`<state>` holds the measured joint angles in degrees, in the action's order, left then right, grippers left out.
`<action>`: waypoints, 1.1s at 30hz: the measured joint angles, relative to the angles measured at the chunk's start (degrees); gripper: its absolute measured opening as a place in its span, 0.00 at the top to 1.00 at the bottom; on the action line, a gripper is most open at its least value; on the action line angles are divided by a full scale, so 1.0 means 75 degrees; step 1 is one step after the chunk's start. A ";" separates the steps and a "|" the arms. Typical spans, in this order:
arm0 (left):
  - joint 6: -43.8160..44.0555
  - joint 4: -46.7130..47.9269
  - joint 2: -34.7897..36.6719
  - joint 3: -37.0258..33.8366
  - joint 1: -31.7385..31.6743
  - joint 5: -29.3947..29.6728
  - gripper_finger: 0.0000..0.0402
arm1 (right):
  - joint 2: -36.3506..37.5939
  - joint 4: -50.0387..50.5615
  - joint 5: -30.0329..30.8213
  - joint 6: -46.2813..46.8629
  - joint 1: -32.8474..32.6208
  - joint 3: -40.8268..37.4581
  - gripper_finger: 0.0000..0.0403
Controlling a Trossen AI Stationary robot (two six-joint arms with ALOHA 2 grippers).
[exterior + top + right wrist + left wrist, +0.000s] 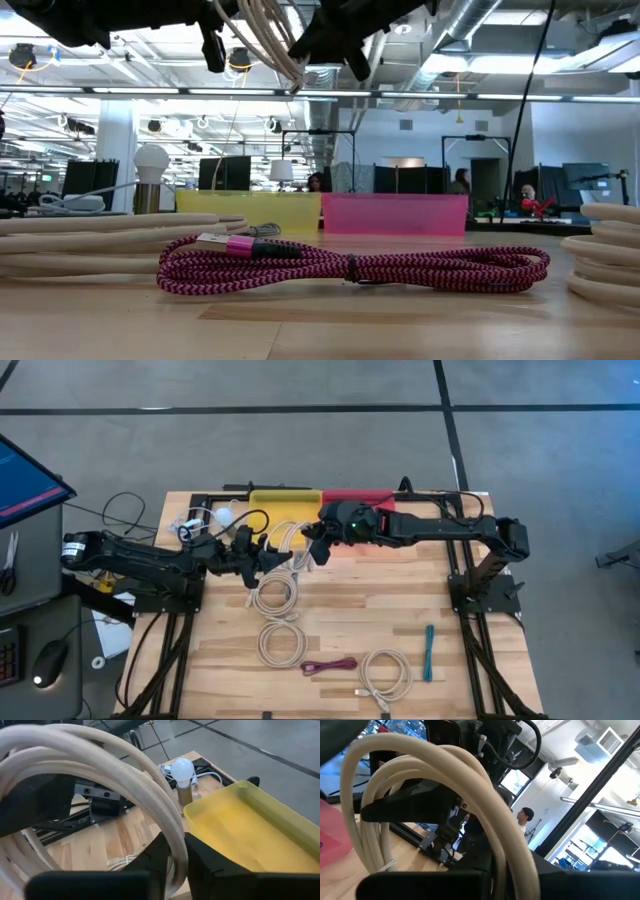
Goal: Pick & Place USB Port
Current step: Put the large white charger cable into the yellow bin
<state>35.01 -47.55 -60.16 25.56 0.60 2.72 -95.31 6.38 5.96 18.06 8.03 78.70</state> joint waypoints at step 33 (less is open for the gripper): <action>-0.0765 0.1501 0.0437 -0.0003 -0.2063 -0.0213 0.96 | 0.3850 0.3853 0.0878 -0.1243 -0.0143 0.0000 0.69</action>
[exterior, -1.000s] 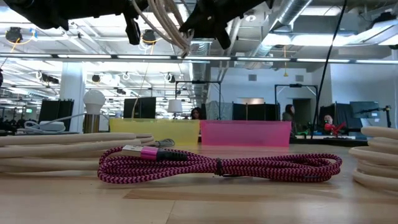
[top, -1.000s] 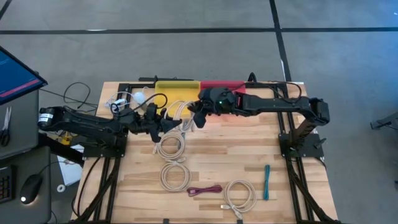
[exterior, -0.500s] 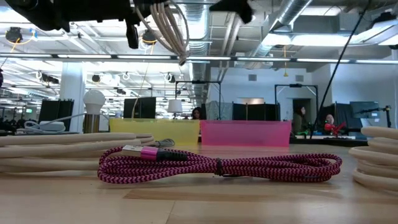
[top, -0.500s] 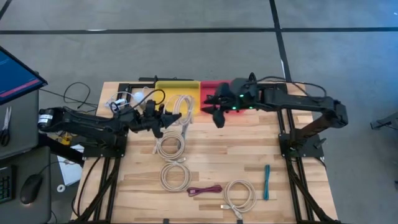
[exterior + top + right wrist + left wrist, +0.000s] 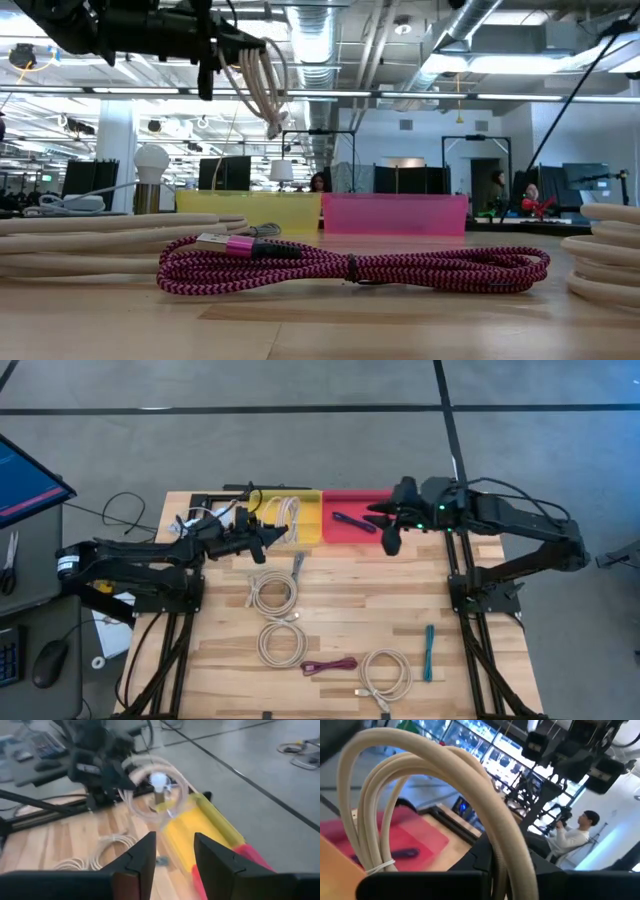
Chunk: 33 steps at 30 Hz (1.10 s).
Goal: Pick & Place USB Port
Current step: Put the large white charger cable into the yellow bin
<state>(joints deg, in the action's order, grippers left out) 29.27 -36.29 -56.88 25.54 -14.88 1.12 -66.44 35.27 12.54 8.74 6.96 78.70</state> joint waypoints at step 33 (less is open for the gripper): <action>-0.0264 0.0580 -0.1910 0.0000 -0.3013 -0.0339 0.96 | 0.1269 0.0748 0.3438 0.3142 -0.2232 -0.2418 0.71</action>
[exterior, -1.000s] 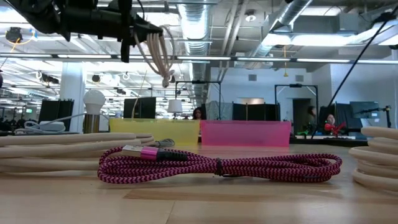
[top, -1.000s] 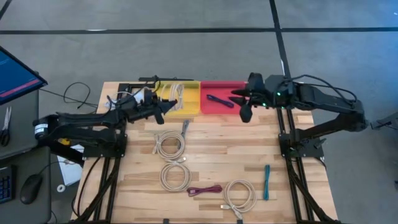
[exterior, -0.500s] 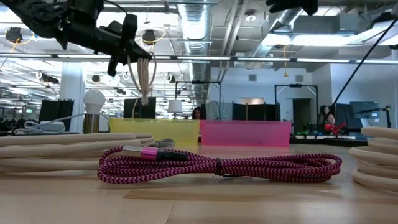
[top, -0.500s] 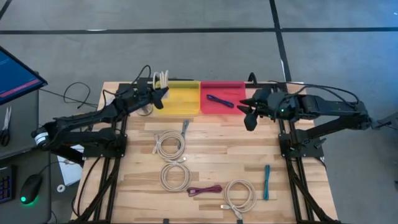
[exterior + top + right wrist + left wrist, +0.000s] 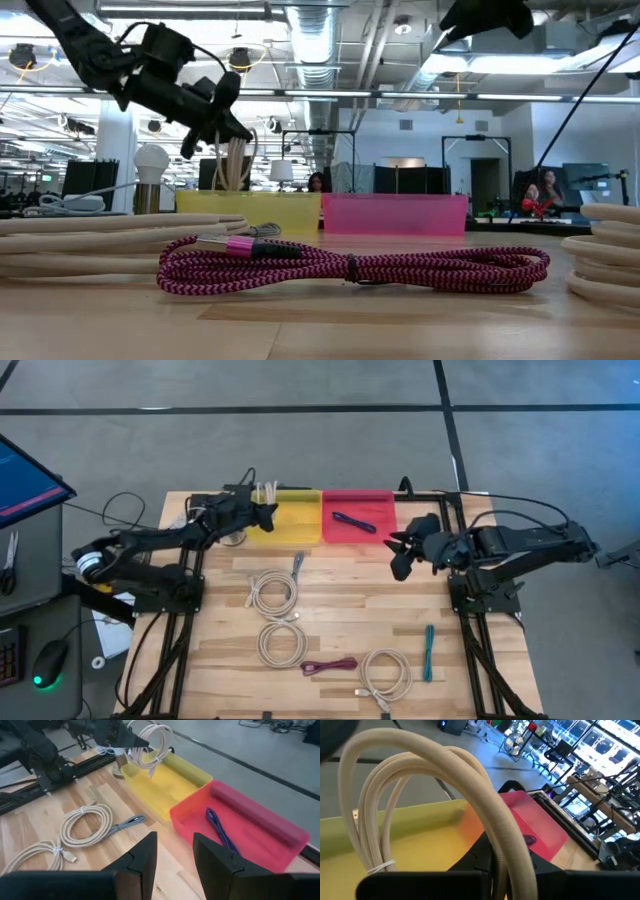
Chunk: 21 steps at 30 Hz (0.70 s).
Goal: Pick & Place USB Port
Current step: Put the large white charger cable into the yellow bin
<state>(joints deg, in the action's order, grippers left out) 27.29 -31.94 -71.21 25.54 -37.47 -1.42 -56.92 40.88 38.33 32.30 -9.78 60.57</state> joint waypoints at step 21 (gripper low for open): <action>0.0012 -0.0382 -0.0515 0.0000 0.0006 0.0159 0.93 | 0.0051 0.0062 0.0160 0.0104 -0.0096 0.0007 0.71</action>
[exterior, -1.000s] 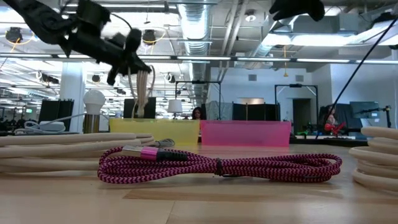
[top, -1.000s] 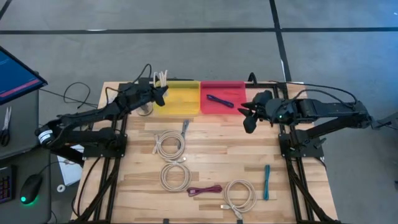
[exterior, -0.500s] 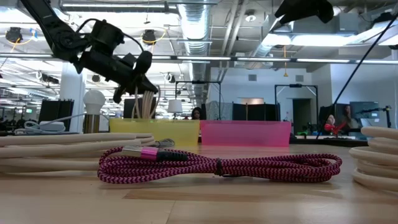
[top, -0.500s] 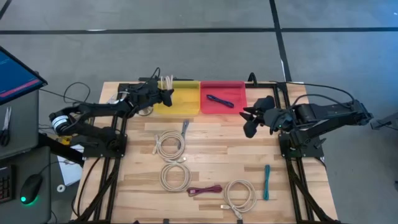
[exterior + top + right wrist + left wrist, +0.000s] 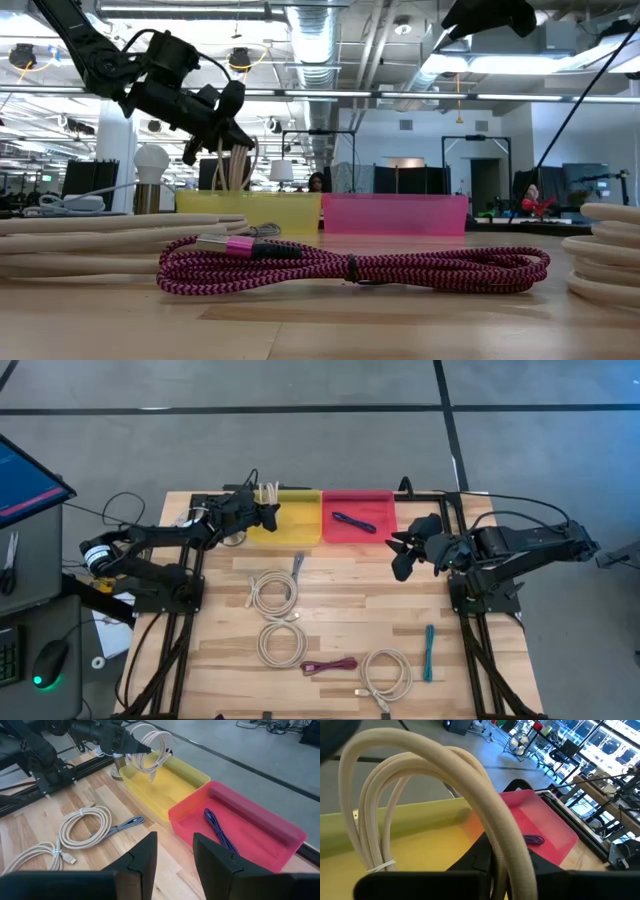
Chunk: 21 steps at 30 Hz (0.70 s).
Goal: Pick & Place USB Port
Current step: Put the large white charger cable into the yellow bin
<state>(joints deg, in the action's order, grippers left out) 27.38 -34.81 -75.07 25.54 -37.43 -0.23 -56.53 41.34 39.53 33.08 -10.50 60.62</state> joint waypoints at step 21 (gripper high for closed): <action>0.0211 0.0087 0.0000 0.0000 0.0006 0.0025 0.64 | 0.0000 -0.0026 -0.0003 0.0002 0.0000 0.0000 0.71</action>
<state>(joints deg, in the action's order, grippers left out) 28.96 -34.15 -75.07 25.54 -37.39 -0.04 -56.53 41.15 39.51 33.10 -10.50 60.62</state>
